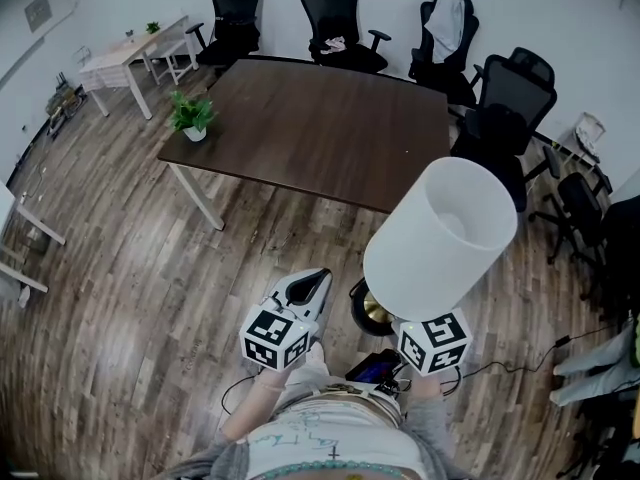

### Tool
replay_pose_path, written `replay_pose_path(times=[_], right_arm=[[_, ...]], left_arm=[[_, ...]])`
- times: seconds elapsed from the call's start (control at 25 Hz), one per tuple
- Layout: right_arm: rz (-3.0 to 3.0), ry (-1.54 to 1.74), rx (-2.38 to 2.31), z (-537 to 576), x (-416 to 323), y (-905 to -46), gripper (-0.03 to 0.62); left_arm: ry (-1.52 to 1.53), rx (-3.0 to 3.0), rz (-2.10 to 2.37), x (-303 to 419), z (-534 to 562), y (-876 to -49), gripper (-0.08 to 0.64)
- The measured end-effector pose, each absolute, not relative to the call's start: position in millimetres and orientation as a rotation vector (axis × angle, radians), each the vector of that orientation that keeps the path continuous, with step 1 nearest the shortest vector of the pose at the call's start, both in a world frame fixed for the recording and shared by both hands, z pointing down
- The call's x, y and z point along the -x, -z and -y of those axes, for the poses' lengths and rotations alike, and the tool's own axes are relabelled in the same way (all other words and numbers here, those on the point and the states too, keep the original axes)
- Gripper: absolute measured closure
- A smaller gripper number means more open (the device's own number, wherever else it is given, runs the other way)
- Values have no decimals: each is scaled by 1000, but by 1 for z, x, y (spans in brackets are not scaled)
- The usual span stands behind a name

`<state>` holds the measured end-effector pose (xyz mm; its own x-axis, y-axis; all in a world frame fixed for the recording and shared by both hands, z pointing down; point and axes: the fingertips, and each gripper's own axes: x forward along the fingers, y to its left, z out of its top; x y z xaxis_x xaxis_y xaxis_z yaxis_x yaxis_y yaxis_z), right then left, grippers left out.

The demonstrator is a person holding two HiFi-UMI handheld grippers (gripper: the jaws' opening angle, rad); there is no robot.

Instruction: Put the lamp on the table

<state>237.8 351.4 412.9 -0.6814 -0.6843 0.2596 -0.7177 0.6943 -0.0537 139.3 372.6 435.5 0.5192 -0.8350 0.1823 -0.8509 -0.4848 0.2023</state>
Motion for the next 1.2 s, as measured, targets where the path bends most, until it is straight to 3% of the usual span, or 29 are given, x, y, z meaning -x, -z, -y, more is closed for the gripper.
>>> replay_pose_path(times=[1.2], right_arm=[[2741,-238,-1047,-264,-153,-417,560]], left_arm=[[-81,-2424,1498,-49,-313,-447,549]])
